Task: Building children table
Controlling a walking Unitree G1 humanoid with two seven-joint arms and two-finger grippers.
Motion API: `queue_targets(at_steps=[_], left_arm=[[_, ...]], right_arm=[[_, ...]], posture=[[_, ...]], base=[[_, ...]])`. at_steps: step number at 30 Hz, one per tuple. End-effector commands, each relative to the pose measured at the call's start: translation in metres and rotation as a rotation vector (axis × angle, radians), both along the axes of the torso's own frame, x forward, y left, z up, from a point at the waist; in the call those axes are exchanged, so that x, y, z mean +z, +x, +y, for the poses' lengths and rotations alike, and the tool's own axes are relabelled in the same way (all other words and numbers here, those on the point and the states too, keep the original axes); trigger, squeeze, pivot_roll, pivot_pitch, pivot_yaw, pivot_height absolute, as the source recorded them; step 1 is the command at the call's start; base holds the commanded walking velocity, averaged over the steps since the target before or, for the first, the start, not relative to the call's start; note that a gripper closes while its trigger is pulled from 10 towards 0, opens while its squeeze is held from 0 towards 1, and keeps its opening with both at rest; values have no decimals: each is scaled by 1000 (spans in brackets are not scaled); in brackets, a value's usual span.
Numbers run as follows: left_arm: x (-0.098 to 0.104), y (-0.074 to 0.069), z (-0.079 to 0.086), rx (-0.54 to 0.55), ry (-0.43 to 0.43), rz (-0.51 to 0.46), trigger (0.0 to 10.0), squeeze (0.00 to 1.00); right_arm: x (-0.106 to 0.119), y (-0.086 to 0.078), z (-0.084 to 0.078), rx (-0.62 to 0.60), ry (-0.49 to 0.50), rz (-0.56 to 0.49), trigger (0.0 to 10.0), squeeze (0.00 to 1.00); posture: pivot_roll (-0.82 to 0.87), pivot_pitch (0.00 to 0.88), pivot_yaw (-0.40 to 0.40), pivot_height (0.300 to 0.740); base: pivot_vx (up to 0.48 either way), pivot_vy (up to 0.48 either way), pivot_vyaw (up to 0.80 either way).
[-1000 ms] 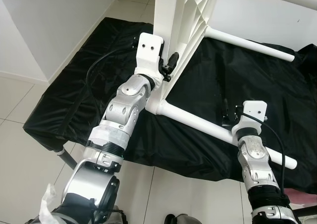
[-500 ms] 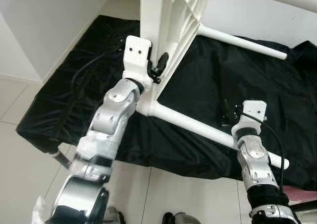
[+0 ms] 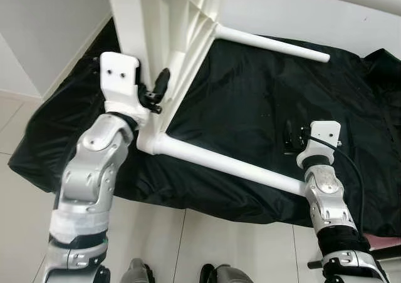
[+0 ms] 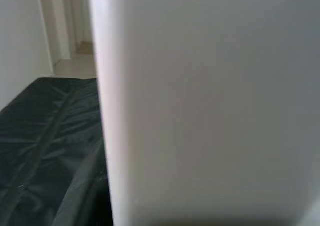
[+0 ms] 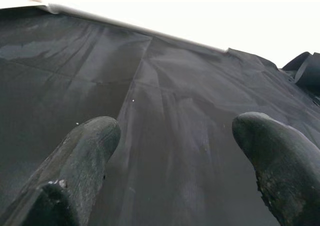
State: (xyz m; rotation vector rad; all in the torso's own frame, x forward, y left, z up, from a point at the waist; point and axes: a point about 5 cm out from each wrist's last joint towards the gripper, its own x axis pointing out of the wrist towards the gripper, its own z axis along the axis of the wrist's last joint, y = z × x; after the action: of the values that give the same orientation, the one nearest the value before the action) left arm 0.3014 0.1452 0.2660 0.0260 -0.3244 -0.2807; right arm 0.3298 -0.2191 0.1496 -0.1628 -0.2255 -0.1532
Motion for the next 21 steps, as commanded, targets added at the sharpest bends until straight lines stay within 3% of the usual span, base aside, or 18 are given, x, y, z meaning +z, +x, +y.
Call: queue_targets(at_steps=[1, 6, 13, 21], left_arm=[[4, -5, 24, 201, -19, -18, 0, 0], [2, -15, 35, 270, -20, -12, 0, 0], [-3, -23, 37, 300, -54, -5, 0, 0], [-5, -27, 16, 250, -109, 16, 0, 0]], right_arm=[[-4, 0, -5, -10, -4, 20, 10000, 0], [-3, 3, -5, -2, -6, 21, 10000, 0], [-3, 6, -1, 15, -7, 27, 10000, 0], [0, 10, -2, 22, -11, 24, 10000, 0]], posture=[[107, 166, -129, 740], [118, 167, -142, 740], [128, 168, -158, 740], [118, 163, -156, 740]], base=[[0, 0, 0], [0, 0, 0], [0, 0, 0], [0, 0, 0]])
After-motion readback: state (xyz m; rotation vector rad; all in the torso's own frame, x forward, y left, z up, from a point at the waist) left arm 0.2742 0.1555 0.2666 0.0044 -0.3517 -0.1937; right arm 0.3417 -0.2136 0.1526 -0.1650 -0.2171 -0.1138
